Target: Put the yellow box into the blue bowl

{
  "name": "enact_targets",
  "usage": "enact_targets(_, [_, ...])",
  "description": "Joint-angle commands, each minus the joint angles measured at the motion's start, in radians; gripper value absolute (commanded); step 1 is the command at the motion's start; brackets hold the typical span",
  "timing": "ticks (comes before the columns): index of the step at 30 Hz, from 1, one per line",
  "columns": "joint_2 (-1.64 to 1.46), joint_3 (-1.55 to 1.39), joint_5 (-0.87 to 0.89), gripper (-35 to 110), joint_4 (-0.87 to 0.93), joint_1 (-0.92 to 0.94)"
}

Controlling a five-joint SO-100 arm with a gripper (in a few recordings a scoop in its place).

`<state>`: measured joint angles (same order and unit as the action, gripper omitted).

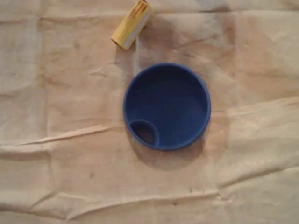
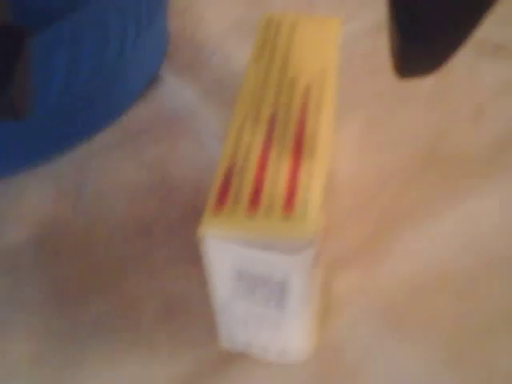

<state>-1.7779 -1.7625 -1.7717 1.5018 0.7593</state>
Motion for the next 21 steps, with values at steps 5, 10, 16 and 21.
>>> enact_targets(5, [0.115, 0.043, -0.009, 26, -0.187, -0.009])
enact_targets(10, [0.127, 0.043, -0.011, 26, -0.199, -0.011])
enact_targets(16, [0.187, 0.041, -0.011, 25, -0.202, -0.014])
enact_targets(21, [0.233, 0.058, 0.0, 25, -0.202, -0.009])
